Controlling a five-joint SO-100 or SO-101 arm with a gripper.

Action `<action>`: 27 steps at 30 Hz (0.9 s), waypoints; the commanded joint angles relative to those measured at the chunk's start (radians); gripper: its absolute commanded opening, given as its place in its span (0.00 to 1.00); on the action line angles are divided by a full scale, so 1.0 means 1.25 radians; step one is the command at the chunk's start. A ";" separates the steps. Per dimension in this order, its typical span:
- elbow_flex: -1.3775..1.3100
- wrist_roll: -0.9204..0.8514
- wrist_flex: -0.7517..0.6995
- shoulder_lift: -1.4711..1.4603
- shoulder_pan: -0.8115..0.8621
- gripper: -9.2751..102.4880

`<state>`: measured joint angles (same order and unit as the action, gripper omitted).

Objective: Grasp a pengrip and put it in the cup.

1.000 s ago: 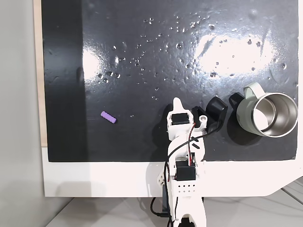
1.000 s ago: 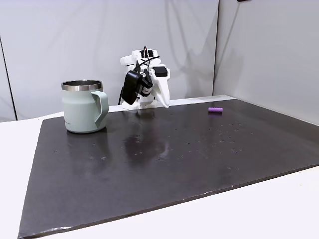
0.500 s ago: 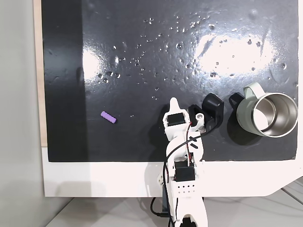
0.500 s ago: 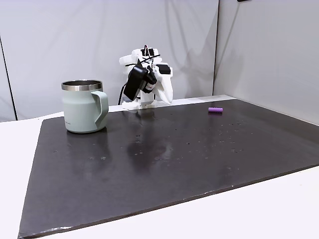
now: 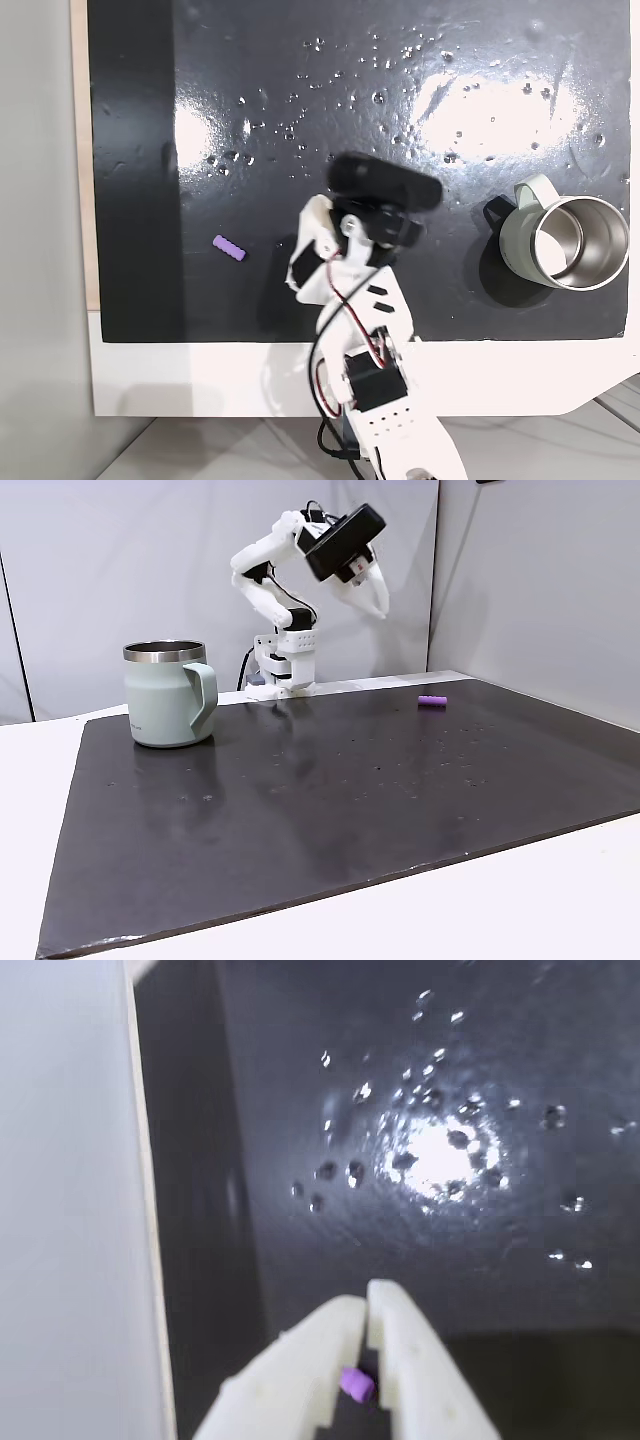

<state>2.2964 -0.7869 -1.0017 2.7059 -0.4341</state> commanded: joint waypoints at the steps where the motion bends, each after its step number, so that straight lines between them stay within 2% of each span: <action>1: -0.250 -0.086 -0.079 -0.167 -0.080 0.08; 5: -0.455 -0.255 -0.207 -0.318 -0.144 0.08; 8: -0.538 -0.329 -0.243 -0.390 -0.188 0.08; 13: -0.752 -0.414 -0.362 -0.563 -0.233 0.08; 19: -1.026 -0.504 -0.574 -0.776 -0.258 0.12; 21: -1.066 -0.526 -0.622 -0.811 -0.268 0.12; 27: -0.976 -0.579 -0.623 -0.823 -0.276 0.11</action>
<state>1.0738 -1.4880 -1.7779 1.6797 -0.7731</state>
